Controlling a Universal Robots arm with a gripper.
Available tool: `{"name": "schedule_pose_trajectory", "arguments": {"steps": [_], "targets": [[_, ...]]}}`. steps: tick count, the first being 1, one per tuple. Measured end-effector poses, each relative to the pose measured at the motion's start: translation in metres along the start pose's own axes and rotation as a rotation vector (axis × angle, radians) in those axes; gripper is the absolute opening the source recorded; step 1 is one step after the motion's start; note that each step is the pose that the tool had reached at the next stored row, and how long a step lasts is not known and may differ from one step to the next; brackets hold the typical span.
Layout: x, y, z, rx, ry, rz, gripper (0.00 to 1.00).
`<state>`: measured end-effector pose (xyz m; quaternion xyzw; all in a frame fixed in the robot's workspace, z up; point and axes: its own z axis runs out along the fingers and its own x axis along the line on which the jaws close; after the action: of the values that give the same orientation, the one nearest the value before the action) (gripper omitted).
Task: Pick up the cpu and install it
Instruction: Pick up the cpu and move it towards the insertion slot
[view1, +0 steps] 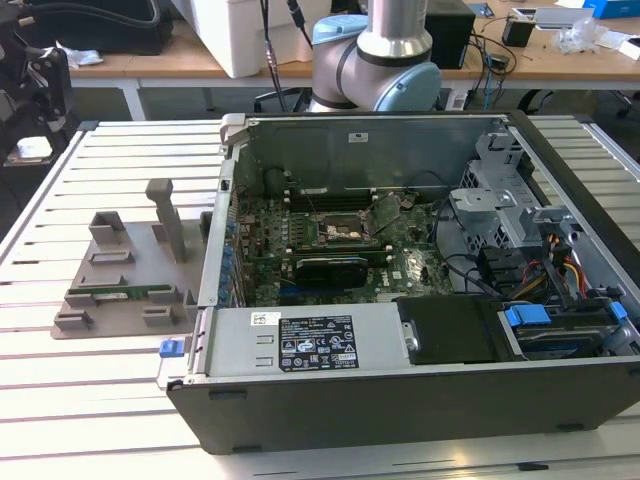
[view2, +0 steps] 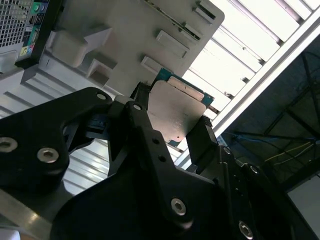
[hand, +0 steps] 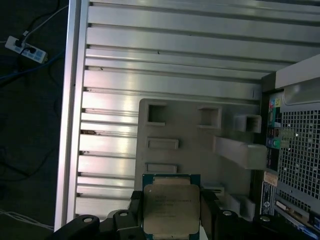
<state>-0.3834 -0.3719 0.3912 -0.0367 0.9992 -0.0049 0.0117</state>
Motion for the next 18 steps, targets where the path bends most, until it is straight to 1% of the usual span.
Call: {"name": "schedule_pose_trajectory", "arguments": {"steps": [4, 7, 8, 9, 10, 14, 15, 18], "targets": [[-0.0005, -0.0001, -0.0002, -0.0008, 0.0003, 0.000, 0.55], [-0.0067, -0.0006, -0.0001, -0.0008, 0.0003, 0.000, 0.55], [-0.0141, -0.0011, 0.0002, -0.0009, 0.0002, 0.000, 0.55], [-0.0191, -0.0014, 0.0003, -0.0009, 0.0003, 0.000, 0.55], [-0.0258, -0.0019, 0.0004, -0.0008, 0.0006, 0.000, 0.55], [-0.0444, -0.0031, 0.0008, -0.0009, 0.0011, 0.000, 0.55], [-0.0512, -0.0034, 0.0011, -0.0010, 0.0011, 0.000, 0.55], [-0.0628, -0.0041, 0.0013, -0.0008, 0.0016, 0.000, 0.55]]}}
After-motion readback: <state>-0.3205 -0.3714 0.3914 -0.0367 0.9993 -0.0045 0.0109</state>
